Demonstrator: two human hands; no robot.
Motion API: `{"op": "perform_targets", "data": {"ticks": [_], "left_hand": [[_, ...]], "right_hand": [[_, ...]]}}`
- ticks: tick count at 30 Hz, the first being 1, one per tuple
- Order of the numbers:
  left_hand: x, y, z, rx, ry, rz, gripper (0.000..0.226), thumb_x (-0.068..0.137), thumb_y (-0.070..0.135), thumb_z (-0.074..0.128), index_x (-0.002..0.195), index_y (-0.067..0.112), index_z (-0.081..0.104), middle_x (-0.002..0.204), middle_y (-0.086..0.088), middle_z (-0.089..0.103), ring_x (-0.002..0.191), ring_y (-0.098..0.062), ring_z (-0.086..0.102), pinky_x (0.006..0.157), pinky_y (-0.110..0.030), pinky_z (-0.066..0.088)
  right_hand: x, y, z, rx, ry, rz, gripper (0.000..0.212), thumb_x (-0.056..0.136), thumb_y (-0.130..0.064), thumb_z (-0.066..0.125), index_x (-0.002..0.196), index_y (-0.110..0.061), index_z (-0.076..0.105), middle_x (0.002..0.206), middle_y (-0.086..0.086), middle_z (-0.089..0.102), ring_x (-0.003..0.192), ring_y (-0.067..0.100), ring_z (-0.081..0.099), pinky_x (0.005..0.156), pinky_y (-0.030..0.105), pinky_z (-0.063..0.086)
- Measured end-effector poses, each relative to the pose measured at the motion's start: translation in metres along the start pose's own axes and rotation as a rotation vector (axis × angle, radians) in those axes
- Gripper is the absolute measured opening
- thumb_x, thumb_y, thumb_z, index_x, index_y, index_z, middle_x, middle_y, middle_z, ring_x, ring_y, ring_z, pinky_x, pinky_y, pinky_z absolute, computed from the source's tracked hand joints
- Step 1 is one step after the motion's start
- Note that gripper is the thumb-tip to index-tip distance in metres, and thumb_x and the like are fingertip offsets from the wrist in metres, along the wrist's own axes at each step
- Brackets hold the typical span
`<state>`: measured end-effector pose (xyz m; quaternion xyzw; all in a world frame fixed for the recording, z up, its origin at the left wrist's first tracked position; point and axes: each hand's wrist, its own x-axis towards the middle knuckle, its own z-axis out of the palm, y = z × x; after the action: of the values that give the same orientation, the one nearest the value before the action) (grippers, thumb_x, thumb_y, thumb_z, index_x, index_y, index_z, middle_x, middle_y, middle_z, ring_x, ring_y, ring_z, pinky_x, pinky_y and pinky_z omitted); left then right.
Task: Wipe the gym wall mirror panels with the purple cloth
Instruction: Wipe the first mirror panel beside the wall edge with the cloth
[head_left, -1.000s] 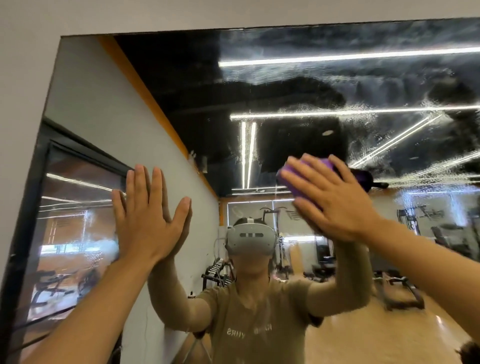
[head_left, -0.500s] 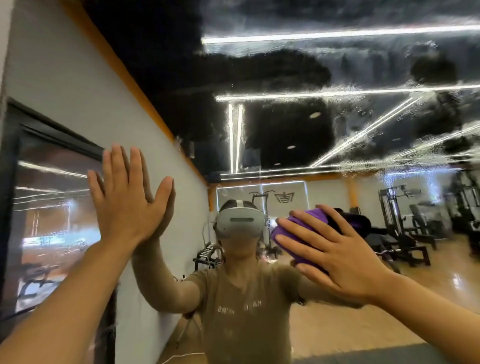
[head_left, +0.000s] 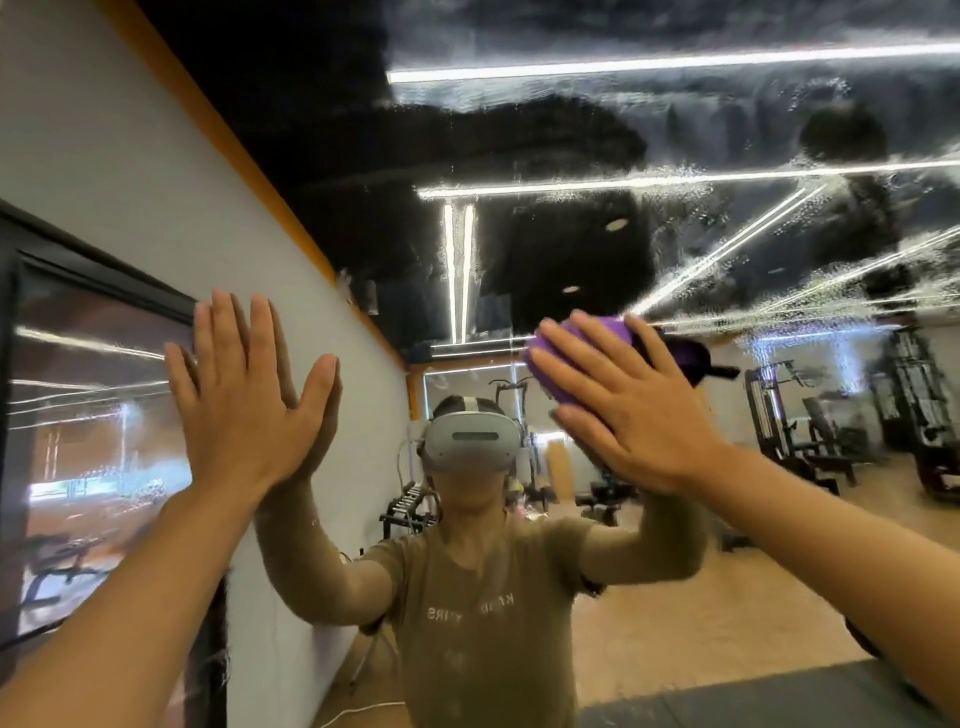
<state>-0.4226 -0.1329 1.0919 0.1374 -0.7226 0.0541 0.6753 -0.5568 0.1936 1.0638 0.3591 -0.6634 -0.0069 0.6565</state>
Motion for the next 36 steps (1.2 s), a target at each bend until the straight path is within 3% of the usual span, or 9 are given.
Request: {"op": "perform_targets", "data": {"ticks": [6, 12, 15, 19, 22, 25, 31, 36], "left_hand": [[0.000, 0.001, -0.003, -0.001, -0.027, 0.000, 0.091, 0.093, 0.070, 0.016, 0.161, 0.012, 0.010, 0.168, -0.016, 0.001, 0.155, -0.031, -0.004, 0.123, -0.054, -0.003], [-0.001, 0.003, -0.005, 0.000, -0.040, 0.000, 0.091, 0.092, 0.071, 0.015, 0.161, 0.011, 0.009, 0.168, -0.016, 0.001, 0.155, -0.032, -0.004, 0.123, -0.054, -0.004], [0.000, 0.001, -0.003, 0.003, -0.044, -0.004, 0.094, 0.090, 0.074, 0.009, 0.162, 0.013, 0.008, 0.168, -0.015, -0.001, 0.155, -0.031, -0.005, 0.123, -0.053, -0.006], [0.002, -0.002, -0.003, 0.004, -0.066, -0.003, 0.097, 0.088, 0.077, 0.004, 0.162, 0.015, 0.005, 0.169, -0.012, -0.005, 0.155, -0.029, -0.009, 0.123, -0.051, -0.009], [0.001, -0.001, -0.004, 0.008, -0.068, -0.003, 0.096, 0.088, 0.077, 0.004, 0.162, 0.016, 0.004, 0.169, -0.011, -0.005, 0.155, -0.028, -0.009, 0.123, -0.050, -0.008], [0.000, -0.001, -0.003, 0.013, -0.054, -0.004, 0.097, 0.087, 0.077, 0.001, 0.162, 0.015, 0.006, 0.169, -0.011, -0.004, 0.156, -0.028, -0.008, 0.123, -0.050, -0.008], [0.001, 0.001, -0.002, 0.002, -0.054, -0.006, 0.094, 0.089, 0.075, 0.005, 0.162, 0.015, 0.006, 0.169, -0.012, -0.002, 0.156, -0.029, -0.007, 0.123, -0.051, -0.008], [0.001, 0.001, -0.003, 0.013, -0.068, -0.010, 0.096, 0.087, 0.077, 0.001, 0.162, 0.017, 0.002, 0.169, -0.011, -0.005, 0.155, -0.027, -0.009, 0.123, -0.050, -0.009]], "right_hand": [[-0.118, -0.045, 0.008, -0.090, -0.145, -0.277, 0.056, 0.109, -0.050, 0.023, 0.162, -0.033, 0.018, 0.170, -0.007, 0.011, 0.156, 0.020, 0.012, 0.124, 0.054, 0.003], [-0.078, -0.012, 0.001, -0.056, -0.187, -0.441, 0.054, 0.108, -0.049, 0.023, 0.160, -0.035, 0.022, 0.168, -0.008, 0.016, 0.156, 0.017, 0.012, 0.125, 0.051, 0.001], [-0.013, 0.015, -0.004, -0.023, -0.117, -0.286, 0.054, 0.107, -0.049, 0.022, 0.159, -0.032, 0.025, 0.167, -0.006, 0.020, 0.156, 0.017, 0.013, 0.125, 0.050, 0.002], [0.067, 0.037, -0.013, 0.021, -0.061, 0.048, 0.055, 0.106, -0.054, 0.013, 0.158, -0.038, 0.009, 0.168, -0.008, 0.014, 0.156, 0.017, 0.008, 0.125, 0.050, 0.000], [0.075, 0.028, -0.010, 0.020, 0.005, 0.132, 0.057, 0.106, -0.054, 0.009, 0.159, -0.035, 0.012, 0.168, -0.006, 0.016, 0.156, 0.018, 0.009, 0.125, 0.049, 0.001], [0.037, 0.005, -0.005, -0.005, -0.012, 0.003, 0.057, 0.107, -0.051, 0.018, 0.161, -0.032, 0.020, 0.168, -0.004, 0.018, 0.156, 0.018, 0.010, 0.125, 0.052, 0.004], [-0.065, -0.033, 0.003, -0.126, -0.167, -0.520, 0.056, 0.108, -0.050, 0.024, 0.161, -0.032, 0.021, 0.168, -0.007, 0.016, 0.156, 0.020, 0.009, 0.124, 0.055, 0.003], [-0.036, -0.020, 0.000, -0.071, -0.209, -0.681, 0.053, 0.108, -0.047, 0.026, 0.159, -0.035, 0.026, 0.166, -0.010, 0.021, 0.156, 0.016, 0.011, 0.125, 0.051, -0.001]]}}
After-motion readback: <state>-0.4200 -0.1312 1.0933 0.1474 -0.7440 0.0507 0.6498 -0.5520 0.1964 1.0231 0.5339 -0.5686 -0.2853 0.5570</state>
